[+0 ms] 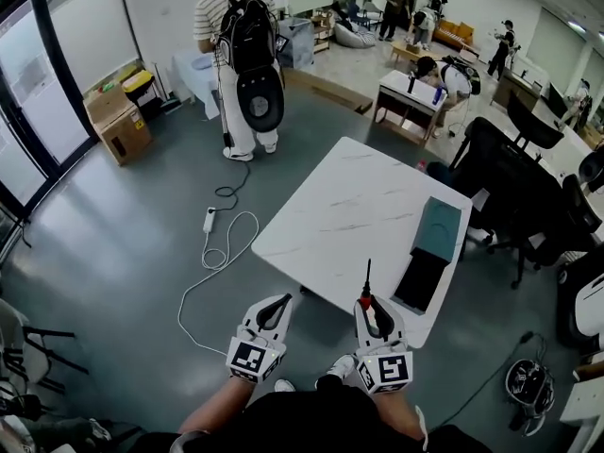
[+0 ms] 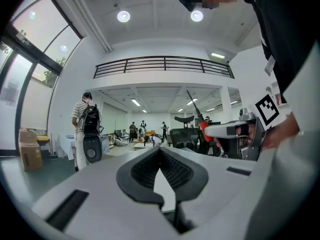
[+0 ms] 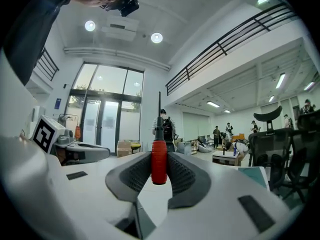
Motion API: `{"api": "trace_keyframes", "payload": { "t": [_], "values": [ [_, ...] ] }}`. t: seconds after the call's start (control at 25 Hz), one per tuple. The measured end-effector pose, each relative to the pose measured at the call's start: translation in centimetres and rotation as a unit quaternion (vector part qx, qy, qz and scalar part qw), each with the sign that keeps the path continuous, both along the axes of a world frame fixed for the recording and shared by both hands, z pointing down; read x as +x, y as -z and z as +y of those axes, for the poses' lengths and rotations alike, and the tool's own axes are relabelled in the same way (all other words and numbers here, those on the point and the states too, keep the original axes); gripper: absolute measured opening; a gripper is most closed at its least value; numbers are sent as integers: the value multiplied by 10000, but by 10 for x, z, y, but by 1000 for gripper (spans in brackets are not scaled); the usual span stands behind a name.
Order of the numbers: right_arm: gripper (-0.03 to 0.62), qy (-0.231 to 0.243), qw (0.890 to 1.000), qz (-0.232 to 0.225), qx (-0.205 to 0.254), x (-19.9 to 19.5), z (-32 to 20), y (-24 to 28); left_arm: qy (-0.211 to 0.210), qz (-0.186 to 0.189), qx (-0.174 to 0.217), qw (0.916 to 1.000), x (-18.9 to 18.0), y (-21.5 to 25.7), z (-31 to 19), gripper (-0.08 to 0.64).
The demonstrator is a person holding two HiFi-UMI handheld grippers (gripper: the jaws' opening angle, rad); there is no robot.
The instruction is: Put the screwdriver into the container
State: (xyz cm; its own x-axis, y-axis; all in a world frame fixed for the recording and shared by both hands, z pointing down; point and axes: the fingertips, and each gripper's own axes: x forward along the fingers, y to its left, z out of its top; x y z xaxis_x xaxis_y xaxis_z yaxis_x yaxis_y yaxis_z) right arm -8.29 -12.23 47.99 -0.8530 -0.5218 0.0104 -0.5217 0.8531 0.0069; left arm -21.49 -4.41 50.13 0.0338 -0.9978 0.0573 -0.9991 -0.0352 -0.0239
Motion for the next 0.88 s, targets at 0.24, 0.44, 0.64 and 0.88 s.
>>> {"api": "trace_keyframes", "payload": {
  "t": [0.24,0.44,0.64,0.88],
  "values": [
    [111,-253,9996,-82,-9,28,-64,-5,-327,-77,-2,9994,30,-1,-74,6],
    [110,-531,9983,-162,-179,54,-109,-18,-632,-163,-69,9978,53,-8,-123,6],
    [111,-797,9959,-231,-371,80,-143,-27,-858,-298,-123,9958,71,-7,-160,6],
    [110,-1056,9939,-194,-251,106,-176,-28,-869,55,-142,9961,81,-9,-195,6]
  ]
}}
